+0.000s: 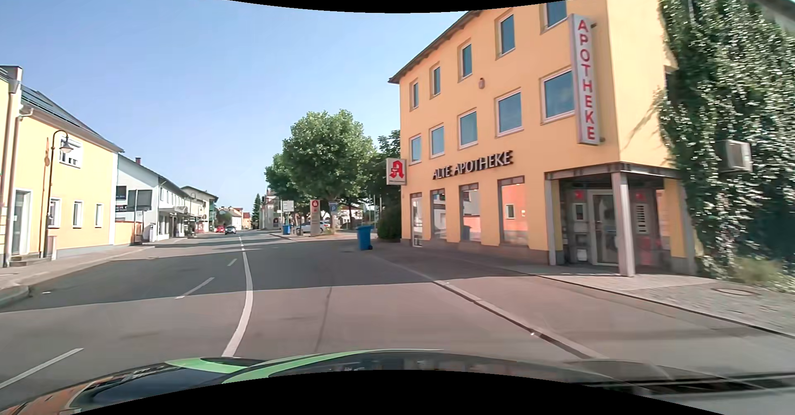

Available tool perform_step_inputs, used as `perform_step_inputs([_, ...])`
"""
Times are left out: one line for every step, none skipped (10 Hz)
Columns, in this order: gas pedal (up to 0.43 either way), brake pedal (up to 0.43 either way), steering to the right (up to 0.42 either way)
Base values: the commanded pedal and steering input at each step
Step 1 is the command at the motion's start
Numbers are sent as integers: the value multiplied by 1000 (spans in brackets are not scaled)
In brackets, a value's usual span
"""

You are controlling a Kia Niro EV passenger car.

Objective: Follow the waypoints while adhering to traffic rules and regulations

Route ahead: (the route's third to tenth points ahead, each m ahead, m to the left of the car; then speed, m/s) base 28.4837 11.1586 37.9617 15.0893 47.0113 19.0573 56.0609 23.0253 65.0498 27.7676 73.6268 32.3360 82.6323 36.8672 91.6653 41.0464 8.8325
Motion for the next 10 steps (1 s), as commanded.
perform_step_inputs([169, 0, -197])
perform_step_inputs([169, 0, -190])
perform_step_inputs([169, 0, -180])
perform_step_inputs([177, 0, -165])
perform_step_inputs([189, 0, -154])
perform_step_inputs([209, 0, -140])
perform_step_inputs([228, 0, -128])
perform_step_inputs([228, 0, -117])
perform_step_inputs([228, 0, -102])
perform_step_inputs([228, 0, -91])
